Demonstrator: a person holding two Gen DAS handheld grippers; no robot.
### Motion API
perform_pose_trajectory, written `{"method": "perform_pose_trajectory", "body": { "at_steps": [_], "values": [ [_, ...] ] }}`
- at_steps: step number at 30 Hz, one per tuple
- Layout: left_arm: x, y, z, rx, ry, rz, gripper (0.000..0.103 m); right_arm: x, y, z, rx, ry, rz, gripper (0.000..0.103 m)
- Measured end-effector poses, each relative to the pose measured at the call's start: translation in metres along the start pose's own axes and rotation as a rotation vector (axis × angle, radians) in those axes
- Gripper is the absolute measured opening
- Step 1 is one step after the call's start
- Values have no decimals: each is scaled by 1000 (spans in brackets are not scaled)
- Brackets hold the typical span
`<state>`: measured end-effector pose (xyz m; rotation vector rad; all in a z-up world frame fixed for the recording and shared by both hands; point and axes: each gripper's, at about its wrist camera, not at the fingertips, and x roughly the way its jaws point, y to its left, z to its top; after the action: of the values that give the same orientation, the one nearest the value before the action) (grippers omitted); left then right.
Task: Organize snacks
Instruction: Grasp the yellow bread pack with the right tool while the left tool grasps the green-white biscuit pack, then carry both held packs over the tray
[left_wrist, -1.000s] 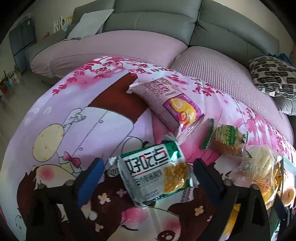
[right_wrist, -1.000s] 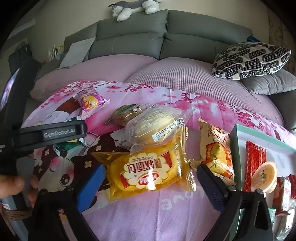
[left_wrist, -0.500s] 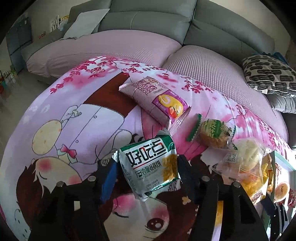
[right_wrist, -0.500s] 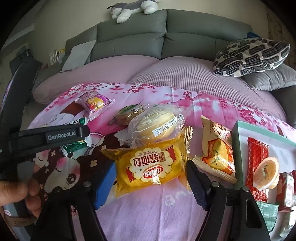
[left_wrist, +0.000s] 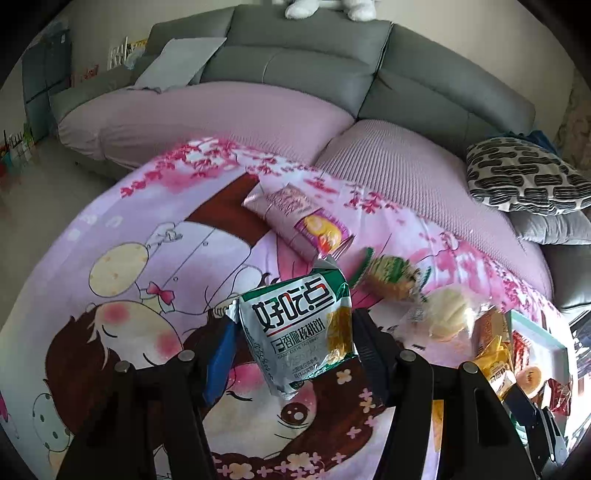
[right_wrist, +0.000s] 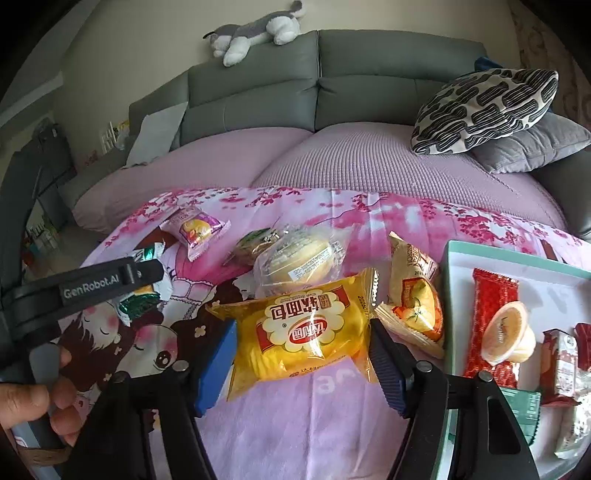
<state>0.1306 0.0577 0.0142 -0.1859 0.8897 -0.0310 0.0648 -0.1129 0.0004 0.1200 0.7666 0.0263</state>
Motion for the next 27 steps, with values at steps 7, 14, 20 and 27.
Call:
{"method": "perform_pose_trajectory", "body": {
  "at_steps": [7,14,20,27],
  "values": [
    [-19,-4,6,1,-44,-24,63,-20,-8,4,27,-35,18,72],
    [-32,-14,5,12,-74,-56,63,-38,-21,8,58,-77,4,72],
    [-39,-33,6,43,-86,-96,63,-53,-45,11,89,-113,-61,72],
    [-45,-62,3,101,-97,-159,63,-75,-96,13,167,-157,-199,72]
  ]
}}
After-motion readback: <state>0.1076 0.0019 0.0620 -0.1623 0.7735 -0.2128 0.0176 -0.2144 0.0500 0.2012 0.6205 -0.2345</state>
